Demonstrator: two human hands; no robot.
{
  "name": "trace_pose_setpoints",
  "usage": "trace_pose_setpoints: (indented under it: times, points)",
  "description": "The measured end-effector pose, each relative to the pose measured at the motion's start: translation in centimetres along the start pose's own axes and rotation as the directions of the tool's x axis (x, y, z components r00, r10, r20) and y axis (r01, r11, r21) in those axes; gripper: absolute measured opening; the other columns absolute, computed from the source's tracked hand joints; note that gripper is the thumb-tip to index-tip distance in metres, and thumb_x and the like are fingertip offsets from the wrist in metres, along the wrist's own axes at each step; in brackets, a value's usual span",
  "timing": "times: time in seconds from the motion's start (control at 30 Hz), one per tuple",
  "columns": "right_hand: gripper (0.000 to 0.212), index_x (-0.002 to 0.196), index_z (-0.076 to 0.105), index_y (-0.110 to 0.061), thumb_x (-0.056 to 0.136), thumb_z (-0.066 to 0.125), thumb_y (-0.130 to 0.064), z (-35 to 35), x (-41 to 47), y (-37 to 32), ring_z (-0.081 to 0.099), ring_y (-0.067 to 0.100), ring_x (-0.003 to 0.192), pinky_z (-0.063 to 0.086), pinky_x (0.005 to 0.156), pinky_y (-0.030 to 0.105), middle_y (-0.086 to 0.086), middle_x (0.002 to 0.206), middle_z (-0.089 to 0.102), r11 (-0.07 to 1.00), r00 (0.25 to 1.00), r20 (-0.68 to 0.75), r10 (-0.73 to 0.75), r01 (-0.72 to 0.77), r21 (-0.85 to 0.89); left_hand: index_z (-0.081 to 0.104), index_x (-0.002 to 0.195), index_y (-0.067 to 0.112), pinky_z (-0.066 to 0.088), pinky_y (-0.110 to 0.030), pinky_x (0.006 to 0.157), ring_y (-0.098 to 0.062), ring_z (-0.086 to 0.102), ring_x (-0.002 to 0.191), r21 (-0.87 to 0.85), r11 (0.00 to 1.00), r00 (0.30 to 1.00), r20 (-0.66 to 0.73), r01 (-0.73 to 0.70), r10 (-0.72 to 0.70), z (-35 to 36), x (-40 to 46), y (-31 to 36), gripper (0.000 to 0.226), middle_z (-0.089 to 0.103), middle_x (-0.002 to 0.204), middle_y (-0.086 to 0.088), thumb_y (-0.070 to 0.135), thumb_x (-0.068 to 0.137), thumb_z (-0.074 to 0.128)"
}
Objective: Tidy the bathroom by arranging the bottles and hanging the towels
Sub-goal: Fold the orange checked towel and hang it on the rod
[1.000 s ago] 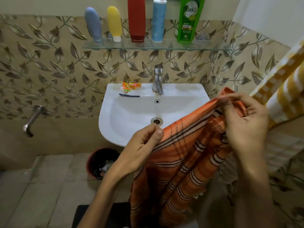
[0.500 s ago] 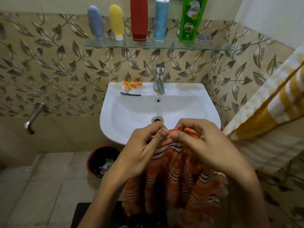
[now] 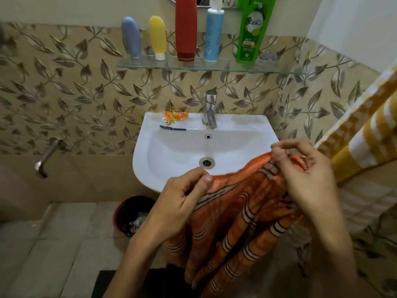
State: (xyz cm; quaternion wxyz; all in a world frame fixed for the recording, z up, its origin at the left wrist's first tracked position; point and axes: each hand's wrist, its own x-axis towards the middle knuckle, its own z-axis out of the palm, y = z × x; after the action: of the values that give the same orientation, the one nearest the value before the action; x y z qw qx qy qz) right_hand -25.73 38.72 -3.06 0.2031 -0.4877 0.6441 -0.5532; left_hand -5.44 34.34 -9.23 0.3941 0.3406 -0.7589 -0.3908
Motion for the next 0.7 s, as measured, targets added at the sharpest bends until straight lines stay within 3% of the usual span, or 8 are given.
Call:
trace_pose_setpoints:
  times: [0.1,0.13,0.2,0.23,0.33,0.43,0.6,0.7]
  points:
    - [0.029,0.107,0.057,-0.052,0.080,0.063,-0.043,-0.2,-0.8,-0.5,0.057,-0.014,0.084,0.041,0.069,0.001,-0.024,0.101,0.061,0.988,0.935,0.355,0.025,0.031,-0.150,0.055,0.079,0.023,0.042,-0.037,0.058,-0.014,0.053,0.062,0.050,0.998,0.999,0.040,-0.023,0.022,0.2,-0.1,0.3,0.032,0.055,0.069,0.000,0.046,0.095,0.040]
    - [0.036,0.111,0.053,-0.057,0.076,0.060,-0.053,0.1,-1.1,-0.8,0.055,-0.018,0.092,0.043,0.077,0.005,-0.032,0.106,0.058,0.982,0.880,0.473,0.031,0.061,-0.178,0.056,0.080,0.024,0.043,-0.037,0.059,-0.012,0.055,0.063,0.054,0.998,0.998,0.052,-0.032,0.029,0.3,-0.1,0.4,0.031,0.057,0.070,0.001,0.046,0.095,0.041]
    - [0.038,0.110,0.056,-0.052,0.073,0.056,-0.064,1.4,-1.8,-1.0,0.058,-0.011,0.098,0.048,0.088,0.021,-0.028,0.107,0.062,0.966,0.780,0.624,0.041,0.129,-0.224,0.057,0.081,0.027,0.043,-0.031,0.058,-0.007,0.054,0.063,0.040,0.998,0.996,0.067,-0.053,0.050,0.6,-0.1,0.7,0.028,0.057,0.070,0.003,0.047,0.095,0.041]
    - [0.034,0.103,0.059,-0.046,0.075,0.055,-0.064,2.1,-2.1,-0.9,0.061,-0.007,0.091,0.050,0.083,0.027,-0.022,0.097,0.067,0.957,0.771,0.636,0.044,0.151,-0.249,0.056,0.080,0.028,0.041,-0.029,0.056,-0.005,0.051,0.061,0.034,0.998,0.996,0.068,-0.057,0.055,0.6,-0.2,0.7,0.029,0.056,0.068,0.004,0.048,0.094,0.041]
    - [0.022,0.077,0.060,-0.037,0.077,0.056,-0.059,3.1,-2.1,-0.6,0.054,-0.007,0.059,0.039,0.058,0.022,-0.027,0.062,0.060,0.925,0.837,0.545,0.042,0.174,-0.337,0.056,0.077,0.022,0.042,-0.039,0.054,-0.017,0.052,0.059,0.038,0.999,0.999,0.042,-0.030,0.029,0.5,-0.4,0.7,0.034,0.055,0.065,-0.004,0.048,0.093,0.043]
    - [0.026,0.068,0.059,-0.031,0.079,0.056,-0.055,2.9,-2.2,-0.4,0.053,-0.002,0.054,0.038,0.057,0.022,-0.015,0.058,0.060,0.925,0.839,0.543,0.032,0.181,-0.335,0.056,0.075,0.019,0.041,-0.038,0.055,-0.016,0.051,0.058,0.002,1.000,0.999,0.034,-0.012,0.012,0.5,-0.6,0.9,0.035,0.054,0.063,-0.004,0.046,0.092,0.043]
    - [0.016,0.068,0.064,-0.029,0.081,0.062,-0.037,2.2,-2.1,-0.9,0.054,0.006,0.051,0.043,0.053,0.020,0.000,0.056,0.060,0.994,0.894,0.448,-0.005,0.054,-0.097,0.054,0.069,0.014,0.032,-0.037,0.050,-0.015,0.040,0.055,-0.120,0.992,0.999,0.040,0.028,-0.024,0.3,-0.7,1.1,0.040,0.042,0.057,-0.011,0.048,0.089,0.048]
    - [0.015,0.067,0.065,-0.026,0.081,0.064,-0.032,1.2,-1.8,-0.8,0.052,0.012,0.051,0.040,0.048,0.018,0.015,0.061,0.060,1.000,0.944,0.331,-0.012,0.016,-0.008,0.053,0.066,0.016,0.030,-0.026,0.050,-0.007,0.038,0.052,-0.135,0.990,0.998,0.051,0.046,-0.039,-0.3,-1.0,1.0,0.036,0.040,0.054,0.004,0.044,0.088,0.051]
